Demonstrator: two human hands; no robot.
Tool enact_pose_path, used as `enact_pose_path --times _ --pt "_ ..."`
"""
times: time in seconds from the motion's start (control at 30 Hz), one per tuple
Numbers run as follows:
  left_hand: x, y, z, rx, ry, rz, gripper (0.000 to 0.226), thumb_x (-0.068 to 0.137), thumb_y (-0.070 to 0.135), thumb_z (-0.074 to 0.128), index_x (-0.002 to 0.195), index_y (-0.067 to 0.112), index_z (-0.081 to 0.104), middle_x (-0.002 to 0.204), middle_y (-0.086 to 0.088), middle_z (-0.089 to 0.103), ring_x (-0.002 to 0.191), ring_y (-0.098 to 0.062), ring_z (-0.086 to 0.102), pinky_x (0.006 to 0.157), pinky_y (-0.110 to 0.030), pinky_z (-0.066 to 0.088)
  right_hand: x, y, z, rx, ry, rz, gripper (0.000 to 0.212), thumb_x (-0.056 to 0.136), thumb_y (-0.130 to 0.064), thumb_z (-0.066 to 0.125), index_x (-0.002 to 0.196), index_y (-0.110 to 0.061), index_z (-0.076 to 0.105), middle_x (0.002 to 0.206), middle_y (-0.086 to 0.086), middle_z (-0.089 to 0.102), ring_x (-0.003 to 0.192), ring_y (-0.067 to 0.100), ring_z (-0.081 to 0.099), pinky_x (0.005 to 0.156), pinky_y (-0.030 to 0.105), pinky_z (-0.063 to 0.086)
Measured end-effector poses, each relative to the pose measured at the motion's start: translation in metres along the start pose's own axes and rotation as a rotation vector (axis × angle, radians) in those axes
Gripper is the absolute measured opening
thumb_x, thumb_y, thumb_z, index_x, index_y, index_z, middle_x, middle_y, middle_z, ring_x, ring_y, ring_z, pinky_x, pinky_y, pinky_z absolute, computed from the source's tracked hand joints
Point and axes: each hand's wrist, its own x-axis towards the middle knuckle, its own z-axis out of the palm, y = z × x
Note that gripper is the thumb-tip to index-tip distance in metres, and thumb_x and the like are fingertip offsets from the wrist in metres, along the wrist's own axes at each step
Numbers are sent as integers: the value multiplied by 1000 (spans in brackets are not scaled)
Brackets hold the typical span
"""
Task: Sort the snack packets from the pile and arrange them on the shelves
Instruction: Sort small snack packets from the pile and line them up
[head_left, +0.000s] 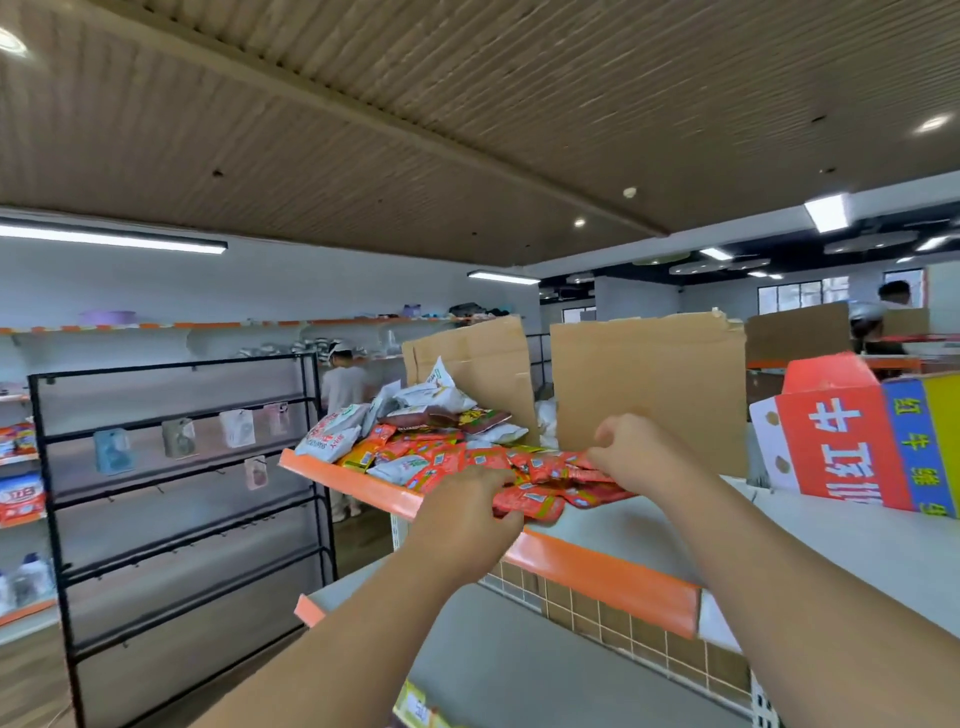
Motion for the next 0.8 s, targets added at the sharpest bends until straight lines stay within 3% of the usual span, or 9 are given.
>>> enact_pose_path --times 0.13,0.23,0.4,0.53,0.67,0.8 --pt "36 9 23 22 -101 -2 54 90 38 58 144 35 53 147 6 53 133 -19 49 108 -38 44 42 6 3 -37 -41 -41 20 88 -27 61 104 -20 70 105 4 70 96 26 64 88 36 55" --pt "53 6 37 47 -199 -21 61 81 51 55 141 38 55 139 6 58 126 -20 54 101 -39 48 66 6 13 -94 -102 -69 21 88 -27 63 105 -19 72 106 4 71 98 25 65 90 36 56" --pt "82 -5 44 6 -345 -28 59 80 50 67 138 44 57 139 10 58 120 -16 57 98 -35 50 91 1 35 -273 -251 -117 29 91 -29 60 115 -16 70 116 6 68 103 25 64 91 37 55" --pt "103 -20 35 -48 -470 34 64 74 55 77 135 48 58 135 18 59 116 -8 57 96 -28 48 95 2 61 -411 -381 -148 24 89 -28 62 109 -18 71 98 4 69 87 24 63 62 27 47" --pt "125 -38 33 -25 -468 130 37 81 48 76 117 47 69 96 28 59 91 1 57 75 -19 44 100 5 72 -472 -361 -117 27 85 -28 62 109 -22 73 100 4 73 89 25 68 71 30 54" --pt "152 -52 33 -156 -445 231 4 92 39 70 93 37 73 86 26 64 82 8 59 67 -11 40 101 11 68 -431 -251 -134 23 87 -27 59 105 -22 73 99 4 72 89 26 66 78 36 56"
